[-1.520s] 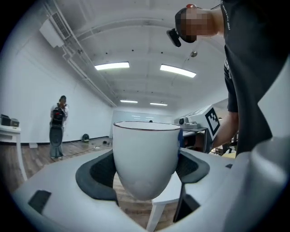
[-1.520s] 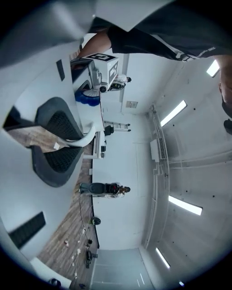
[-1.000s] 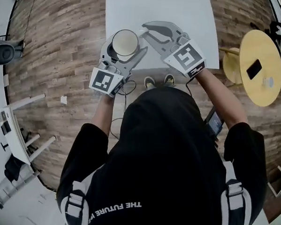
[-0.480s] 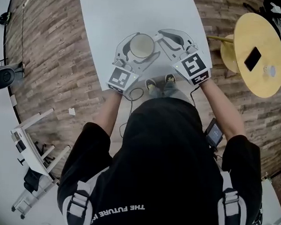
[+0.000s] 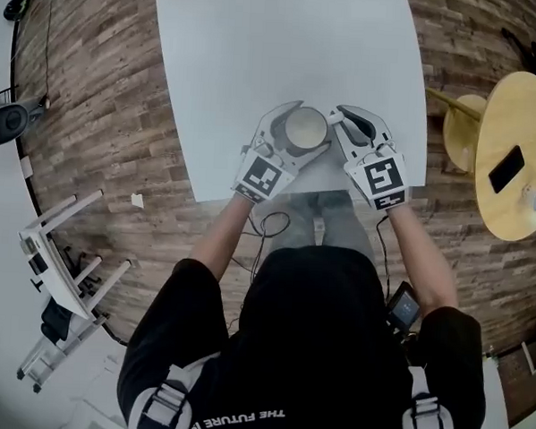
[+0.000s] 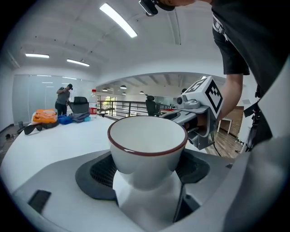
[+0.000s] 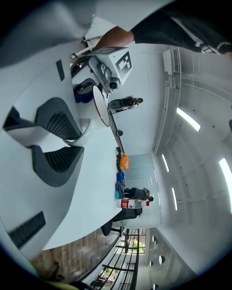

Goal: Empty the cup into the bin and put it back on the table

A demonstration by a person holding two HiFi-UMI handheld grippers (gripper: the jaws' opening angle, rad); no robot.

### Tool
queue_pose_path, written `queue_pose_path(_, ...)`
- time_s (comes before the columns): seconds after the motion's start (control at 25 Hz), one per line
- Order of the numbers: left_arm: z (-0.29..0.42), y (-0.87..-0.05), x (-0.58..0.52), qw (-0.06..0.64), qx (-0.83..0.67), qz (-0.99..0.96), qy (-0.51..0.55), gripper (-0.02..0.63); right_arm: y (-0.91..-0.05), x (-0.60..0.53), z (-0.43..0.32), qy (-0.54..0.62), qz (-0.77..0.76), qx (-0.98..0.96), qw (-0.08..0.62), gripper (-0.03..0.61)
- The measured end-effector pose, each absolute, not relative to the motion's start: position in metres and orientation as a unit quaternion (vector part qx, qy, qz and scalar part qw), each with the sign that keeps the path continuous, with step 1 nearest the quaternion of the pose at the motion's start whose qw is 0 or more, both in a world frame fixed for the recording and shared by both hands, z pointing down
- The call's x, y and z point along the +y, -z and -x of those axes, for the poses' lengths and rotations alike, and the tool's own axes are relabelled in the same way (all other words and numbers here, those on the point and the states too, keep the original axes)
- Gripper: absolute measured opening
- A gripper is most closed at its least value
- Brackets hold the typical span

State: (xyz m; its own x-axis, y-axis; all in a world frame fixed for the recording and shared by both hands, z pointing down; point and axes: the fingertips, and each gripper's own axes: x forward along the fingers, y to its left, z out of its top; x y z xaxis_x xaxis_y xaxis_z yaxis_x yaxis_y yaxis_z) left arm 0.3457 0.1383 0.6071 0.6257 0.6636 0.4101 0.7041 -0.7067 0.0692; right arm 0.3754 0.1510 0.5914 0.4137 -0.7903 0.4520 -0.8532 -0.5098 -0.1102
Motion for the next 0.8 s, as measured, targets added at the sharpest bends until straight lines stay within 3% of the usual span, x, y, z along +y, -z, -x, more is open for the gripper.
queue_pose_path(0.8,-0.34,-0.634,0.137,0.08,-0.402,0.884,0.225,0.403,-0.627,0.151,-0.368,-0.252,-0.825,-0.502,0.067,0.055)
